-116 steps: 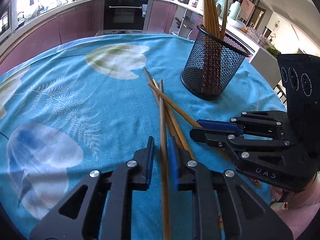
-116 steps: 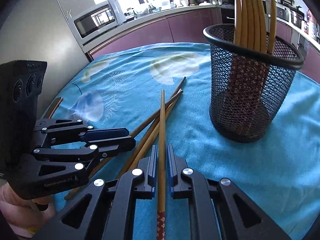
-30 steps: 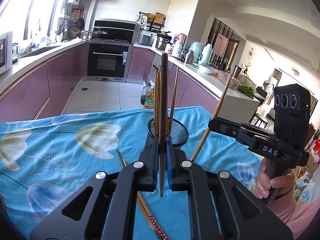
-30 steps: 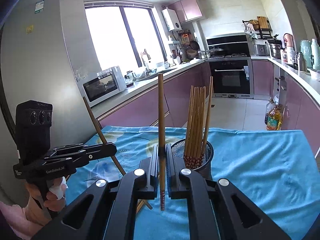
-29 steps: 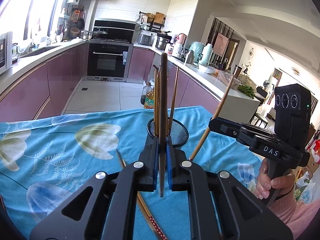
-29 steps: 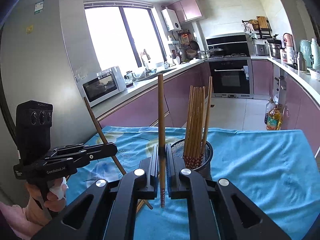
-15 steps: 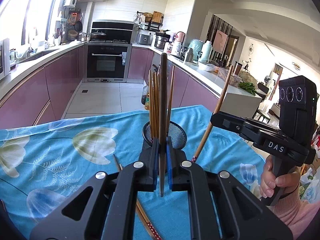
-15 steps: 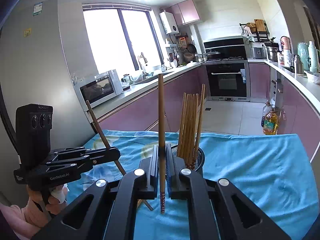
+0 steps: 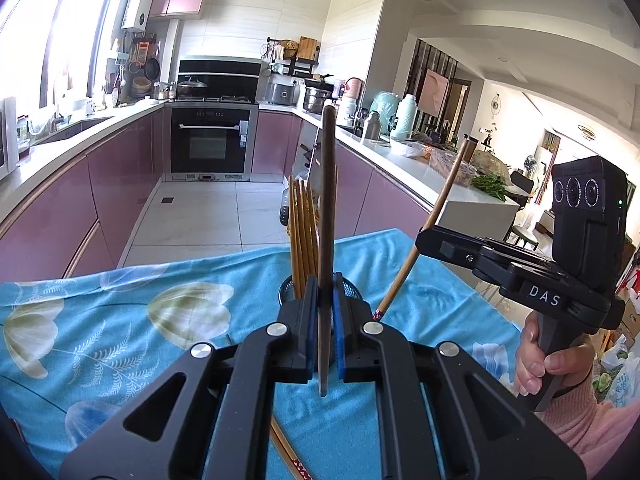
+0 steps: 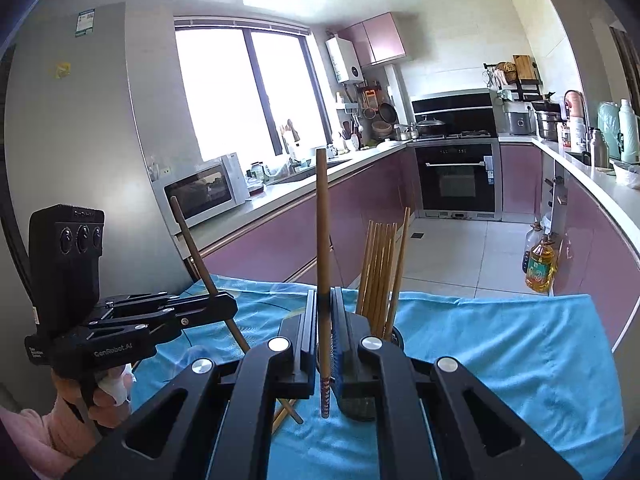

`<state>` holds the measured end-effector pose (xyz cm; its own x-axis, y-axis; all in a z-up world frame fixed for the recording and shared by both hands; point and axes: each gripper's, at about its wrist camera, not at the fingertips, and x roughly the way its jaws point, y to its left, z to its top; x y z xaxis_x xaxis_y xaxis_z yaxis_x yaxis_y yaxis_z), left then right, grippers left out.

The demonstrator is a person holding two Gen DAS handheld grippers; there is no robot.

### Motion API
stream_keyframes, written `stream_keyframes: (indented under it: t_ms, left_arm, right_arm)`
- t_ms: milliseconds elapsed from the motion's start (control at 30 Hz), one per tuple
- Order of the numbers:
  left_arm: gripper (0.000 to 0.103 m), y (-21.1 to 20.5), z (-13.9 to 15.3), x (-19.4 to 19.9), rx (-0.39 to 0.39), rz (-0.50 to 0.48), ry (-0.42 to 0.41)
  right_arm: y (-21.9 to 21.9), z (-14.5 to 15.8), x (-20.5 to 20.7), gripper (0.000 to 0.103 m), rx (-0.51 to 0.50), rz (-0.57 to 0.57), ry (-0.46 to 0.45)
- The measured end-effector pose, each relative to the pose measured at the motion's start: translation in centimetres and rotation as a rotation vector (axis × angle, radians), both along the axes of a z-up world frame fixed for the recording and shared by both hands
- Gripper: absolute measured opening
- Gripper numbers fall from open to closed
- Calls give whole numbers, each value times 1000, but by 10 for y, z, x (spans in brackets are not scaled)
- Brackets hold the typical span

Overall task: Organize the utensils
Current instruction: 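Lower both held chopsticks into the black mesh cup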

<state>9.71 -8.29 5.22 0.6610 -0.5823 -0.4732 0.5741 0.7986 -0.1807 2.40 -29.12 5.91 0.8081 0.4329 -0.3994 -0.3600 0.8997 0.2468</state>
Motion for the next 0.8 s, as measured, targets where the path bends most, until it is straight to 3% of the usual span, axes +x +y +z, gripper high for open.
stream_keyframes:
  t_ms: [400, 800]
  left_arm:
    - [8, -6, 35, 3, -30, 3, -82]
    - [8, -23, 39, 9, -11, 24, -106]
  right_arm:
    - [-9, 21, 23, 6, 28, -7, -34]
    - [-12, 18, 43, 6, 35, -25, -20]
